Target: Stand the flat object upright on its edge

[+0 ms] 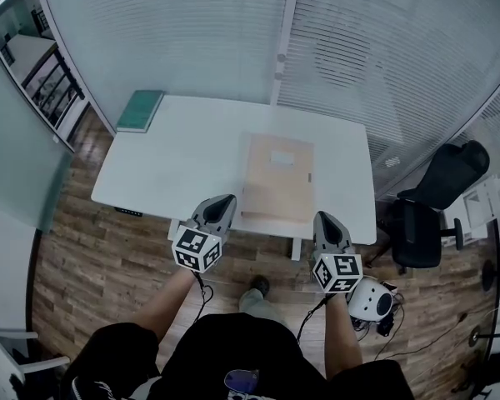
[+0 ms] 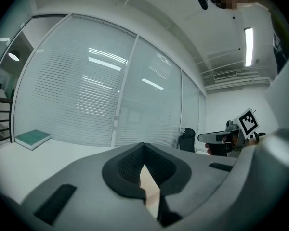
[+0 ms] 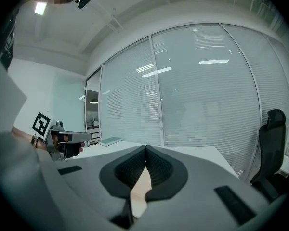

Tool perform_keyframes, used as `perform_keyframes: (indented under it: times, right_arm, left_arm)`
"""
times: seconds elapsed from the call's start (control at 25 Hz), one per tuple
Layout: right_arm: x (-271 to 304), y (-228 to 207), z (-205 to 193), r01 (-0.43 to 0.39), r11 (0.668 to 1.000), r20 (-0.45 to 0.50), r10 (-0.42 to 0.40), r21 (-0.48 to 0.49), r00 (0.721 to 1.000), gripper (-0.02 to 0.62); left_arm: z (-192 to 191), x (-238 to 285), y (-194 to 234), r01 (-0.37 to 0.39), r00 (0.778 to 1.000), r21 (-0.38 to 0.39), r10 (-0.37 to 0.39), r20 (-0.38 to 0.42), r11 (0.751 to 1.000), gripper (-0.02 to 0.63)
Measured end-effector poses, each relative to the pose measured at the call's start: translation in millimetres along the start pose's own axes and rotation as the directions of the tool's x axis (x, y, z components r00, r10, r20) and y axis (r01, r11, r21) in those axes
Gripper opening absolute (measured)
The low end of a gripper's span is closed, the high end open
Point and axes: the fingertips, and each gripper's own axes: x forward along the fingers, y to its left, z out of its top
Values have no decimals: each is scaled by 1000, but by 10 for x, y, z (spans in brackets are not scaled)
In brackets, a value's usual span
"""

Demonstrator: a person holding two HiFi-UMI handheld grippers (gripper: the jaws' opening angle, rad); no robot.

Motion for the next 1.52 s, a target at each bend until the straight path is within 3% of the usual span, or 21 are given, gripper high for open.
perform_keyframes:
  times: [0.8,1.52]
  right_arm:
    - [491,-794,39,-44,999,-5,44,29,999,21]
    - [934,-824,60,-60,998,-25,61,34,998,21]
  left_arm:
    - [51,803,-103,-42,999,9,42,-20,999,20]
    - [44,1026,211,-53,998,-22,53,-23,998,20]
